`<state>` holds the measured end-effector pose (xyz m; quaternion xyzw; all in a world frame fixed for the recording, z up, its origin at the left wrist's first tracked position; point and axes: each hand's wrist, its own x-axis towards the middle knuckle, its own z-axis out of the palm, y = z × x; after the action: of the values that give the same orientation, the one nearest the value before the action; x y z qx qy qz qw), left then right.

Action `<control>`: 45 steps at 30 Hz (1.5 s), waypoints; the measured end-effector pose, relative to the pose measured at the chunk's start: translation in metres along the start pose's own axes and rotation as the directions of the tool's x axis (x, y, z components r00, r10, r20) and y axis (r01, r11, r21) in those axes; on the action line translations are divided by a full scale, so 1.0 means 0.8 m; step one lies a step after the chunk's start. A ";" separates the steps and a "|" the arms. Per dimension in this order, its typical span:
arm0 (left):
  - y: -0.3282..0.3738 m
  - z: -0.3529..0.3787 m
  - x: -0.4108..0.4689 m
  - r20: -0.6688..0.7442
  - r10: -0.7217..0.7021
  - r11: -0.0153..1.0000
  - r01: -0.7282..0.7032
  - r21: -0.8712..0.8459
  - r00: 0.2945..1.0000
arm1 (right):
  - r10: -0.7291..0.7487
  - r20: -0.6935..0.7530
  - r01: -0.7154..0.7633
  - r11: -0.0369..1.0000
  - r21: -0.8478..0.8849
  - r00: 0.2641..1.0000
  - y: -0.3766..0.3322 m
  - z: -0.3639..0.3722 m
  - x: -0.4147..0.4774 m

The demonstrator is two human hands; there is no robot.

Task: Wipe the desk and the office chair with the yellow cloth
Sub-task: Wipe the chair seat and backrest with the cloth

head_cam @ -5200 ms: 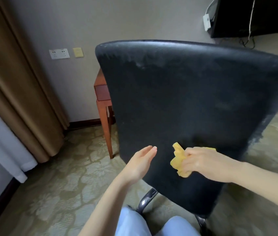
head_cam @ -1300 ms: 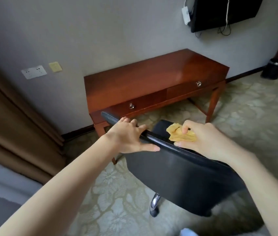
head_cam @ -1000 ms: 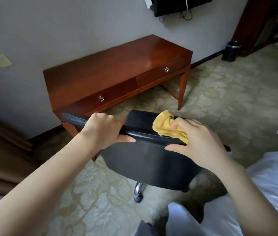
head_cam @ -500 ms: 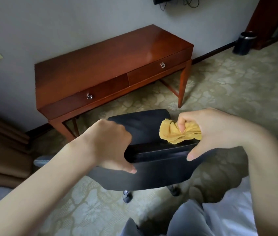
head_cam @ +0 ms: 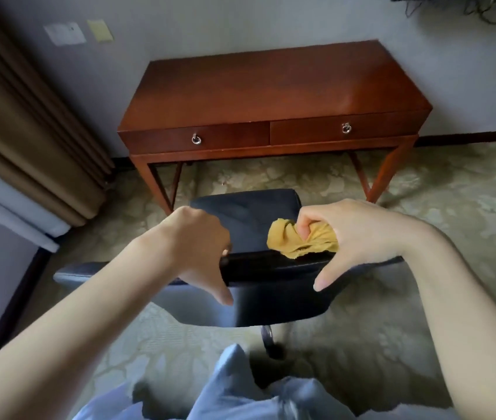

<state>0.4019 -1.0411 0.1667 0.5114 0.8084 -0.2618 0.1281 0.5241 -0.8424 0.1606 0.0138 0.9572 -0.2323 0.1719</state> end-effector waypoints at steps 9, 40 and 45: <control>0.038 -0.019 0.010 0.052 -0.064 0.998 0.065 -0.018 0.997 | 0.014 -0.054 -0.012 0.999 0.038 0.998 0.040 -0.004 -0.016; -0.003 -0.102 0.178 -0.546 0.137 0.103 -0.560 -0.822 0.827 | 0.332 -0.533 0.231 0.638 0.734 0.778 0.098 -0.047 0.051; 0.017 -0.123 0.215 -0.566 0.033 0.083 -0.566 -0.820 0.824 | 0.391 -0.476 0.208 0.557 0.804 0.788 0.128 -0.054 0.051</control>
<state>0.3436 -0.8515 0.1625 0.5044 0.6573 0.4682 0.3071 0.4830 -0.7339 0.1382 0.2196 0.7328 -0.6241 -0.1594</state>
